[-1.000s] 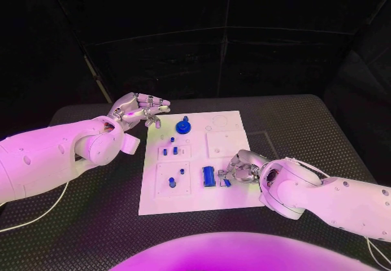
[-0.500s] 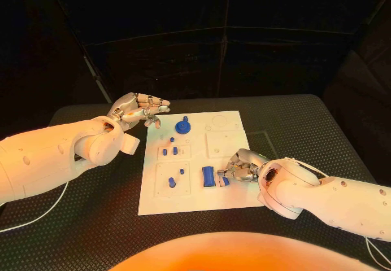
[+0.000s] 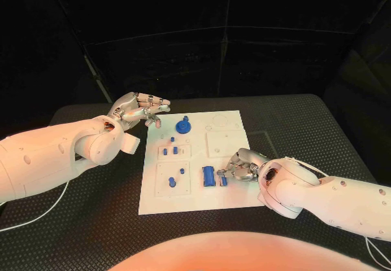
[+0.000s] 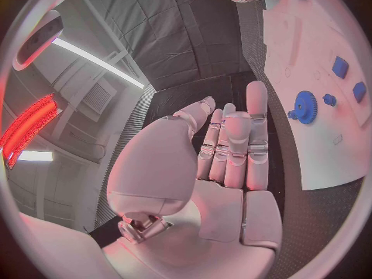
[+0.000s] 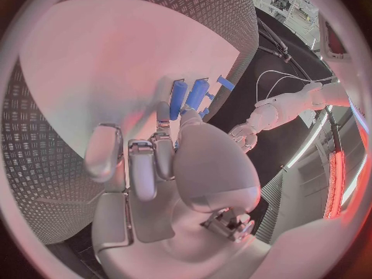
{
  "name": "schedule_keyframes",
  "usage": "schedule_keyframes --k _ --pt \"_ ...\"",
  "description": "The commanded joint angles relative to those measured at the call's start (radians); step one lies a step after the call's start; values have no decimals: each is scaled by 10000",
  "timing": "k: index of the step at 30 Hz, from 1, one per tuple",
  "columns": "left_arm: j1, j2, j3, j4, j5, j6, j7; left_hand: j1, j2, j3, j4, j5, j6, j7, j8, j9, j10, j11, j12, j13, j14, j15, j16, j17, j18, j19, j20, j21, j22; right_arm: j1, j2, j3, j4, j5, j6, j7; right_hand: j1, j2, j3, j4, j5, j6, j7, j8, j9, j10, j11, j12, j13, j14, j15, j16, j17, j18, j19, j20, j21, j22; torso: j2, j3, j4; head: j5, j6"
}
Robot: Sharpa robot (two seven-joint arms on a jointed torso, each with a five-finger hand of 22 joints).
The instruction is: Assemble the parts on the task board
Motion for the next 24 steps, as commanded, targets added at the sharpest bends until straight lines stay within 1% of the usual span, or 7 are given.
schedule_keyframes --k 1,2,4,10,18,20,24 --pt "17 3 8 10 56 107 19 -8 77 -13 45 -22 -68 32 40 3 -71 16 28 13 -43 10 -33 -10 135 -26 49 -42 -16 1 48 -8 49 -71 269 74 -374 -100 -252 10 -264 17 100 4 -30 126 6 -36 6 930 4 5 2134 -191 29 14 39 -7 -1 3 -5 -1 -8" --pt "17 3 8 10 56 107 18 -8 77 -13 45 -22 -68 32 40 3 -71 16 28 13 -43 10 -33 -10 135 -26 49 -42 -16 1 47 -8 50 -73 272 74 -416 -102 -288 9 -317 19 100 5 -30 126 7 -39 6 930 5 5 2135 -191 30 15 39 -6 -3 2 -5 1 -9" --pt "17 3 8 12 56 107 14 -8 77 -13 45 -22 -68 32 40 3 -71 16 28 13 -43 10 -33 -10 135 -26 49 -42 -16 1 42 -8 58 -78 276 77 -608 -97 -451 8 -614 30 96 10 -28 131 6 -38 15 930 6 5 2135 -189 27 20 35 -8 -1 1 -5 1 -10" --pt "17 3 8 12 56 108 8 -8 77 -13 45 -22 -68 32 40 3 -71 16 28 13 -43 10 -33 -10 135 -26 49 -42 -16 1 13 -8 85 -84 243 115 -834 -85 -740 5 -1073 37 85 21 -20 138 -2 -43 30 931 0 6 2139 -188 30 17 34 2 -7 1 -8 -4 -15" --pt "16 12 8 -8 56 111 14 -8 77 -13 45 -22 -68 32 40 3 -71 16 28 13 -43 10 -33 -10 135 -26 49 -42 -16 1 -65 -8 137 -86 112 230 -776 -76 -762 -28 -1085 38 78 26 -17 146 -7 -29 45 931 -4 7 2140 -189 34 15 38 11 -8 6 -5 -21 7" --pt "16 17 7 -14 56 113 15 -8 77 -13 45 -22 -68 32 40 3 -71 16 28 13 -43 10 -33 -10 135 -26 49 -42 -16 1 -106 -8 160 -87 84 321 -585 -93 -767 -108 -1042 23 76 27 -13 142 -11 -39 44 931 -9 6 2139 -187 29 10 31 3 -5 7 -6 -23 10" --pt "15 23 7 -25 56 117 15 -8 77 -13 45 -22 -68 32 40 3 -71 16 28 13 -43 10 -33 -10 135 -26 49 -42 -16 1 -233 -8 217 -87 144 477 -87 -217 -790 -352 -1056 -17 92 29 -5 129 -2 -62 43 929 -6 0 2130 -184 16 8 16 -12 2 9 -3 -36 1"
